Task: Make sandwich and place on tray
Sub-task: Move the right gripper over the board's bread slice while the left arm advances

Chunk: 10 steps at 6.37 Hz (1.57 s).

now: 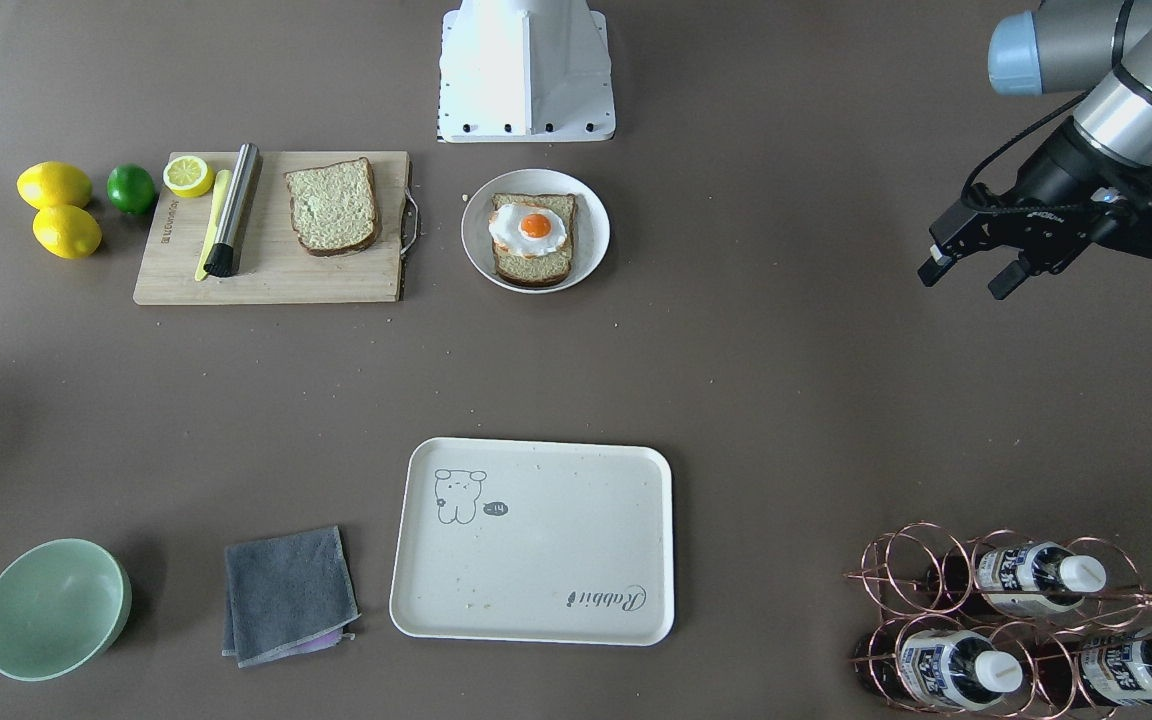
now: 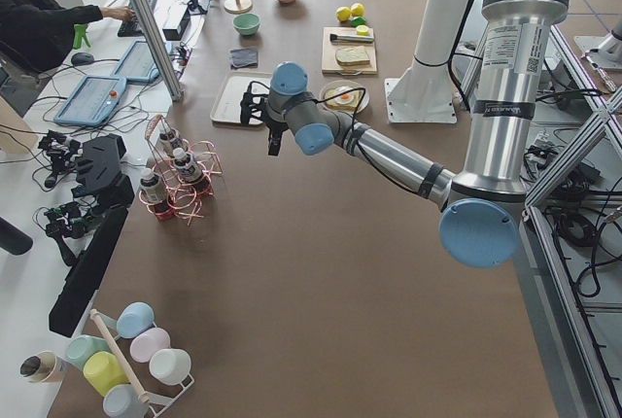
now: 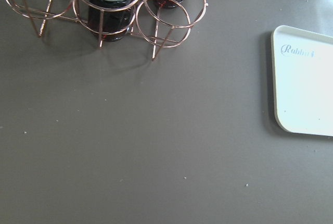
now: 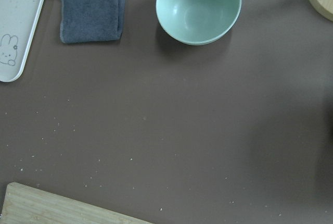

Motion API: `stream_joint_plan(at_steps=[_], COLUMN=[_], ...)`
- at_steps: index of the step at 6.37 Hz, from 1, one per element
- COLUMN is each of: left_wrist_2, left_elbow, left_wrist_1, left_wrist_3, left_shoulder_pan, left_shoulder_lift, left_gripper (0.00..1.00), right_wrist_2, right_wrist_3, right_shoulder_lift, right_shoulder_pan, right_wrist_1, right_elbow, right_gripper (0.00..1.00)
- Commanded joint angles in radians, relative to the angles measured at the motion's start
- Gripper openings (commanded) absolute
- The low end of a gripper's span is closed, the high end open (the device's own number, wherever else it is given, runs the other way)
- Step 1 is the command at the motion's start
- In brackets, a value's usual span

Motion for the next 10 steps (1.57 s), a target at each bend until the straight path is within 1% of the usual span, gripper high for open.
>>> stream_joint_plan(at_steps=[1, 2, 3, 4, 5, 6, 7, 8, 9, 10], left_wrist_2=[0.118, 0.129, 0.136, 0.137, 0.143, 0.160, 0.183, 0.185, 0.185, 0.185], left_elbow=[-0.004, -0.004, -0.002, 0.001, 0.002, 0.005, 0.007, 0.008, 0.010, 0.010], left_wrist_1=[0.000, 0.000, 0.000, 0.000, 0.000, 0.000, 0.001, 0.000, 0.001, 0.001], left_wrist_3=[-0.092, -0.127, -0.127, -0.127, -0.127, -0.129, -0.133, -0.133, -0.132, -0.132], left_shoulder_pan=[0.097, 0.118, 0.122, 0.124, 0.124, 0.125, 0.142, 0.145, 0.145, 0.145], left_shoulder_lift=[-0.034, -0.048, -0.051, -0.054, -0.057, -0.064, -0.064, -0.065, -0.065, -0.065], left_gripper=[0.97, 0.97, 0.97, 0.97, 0.97, 0.97, 0.97, 0.97, 0.97, 0.97], right_wrist_2=[-0.048, -0.158, -0.206, -0.208, -0.230, -0.291, -0.370, -0.445, -0.542, -0.608], right_wrist_3=[0.271, 0.543, 0.664, 0.668, 0.675, 0.703, 0.798, 0.841, 0.866, 0.878], right_shoulder_lift=[0.009, 0.004, 0.003, -0.017, -0.041, -0.084, -0.098, -0.112, -0.114, -0.117], right_shoulder_pan=[-0.146, -0.276, -0.363, -0.408, -0.460, -0.541, -0.639, -0.722, -0.817, -0.867], right_wrist_1=[0.153, 0.379, 0.459, 0.461, 0.463, 0.467, 0.525, 0.559, 0.570, 0.575], right_elbow=[0.049, 0.041, 0.040, 0.041, 0.049, 0.078, 0.087, 0.087, 0.084, 0.071], right_gripper=[1.00, 1.00, 1.00, 1.00, 1.00, 1.00, 1.00, 1.00, 1.00, 0.99])
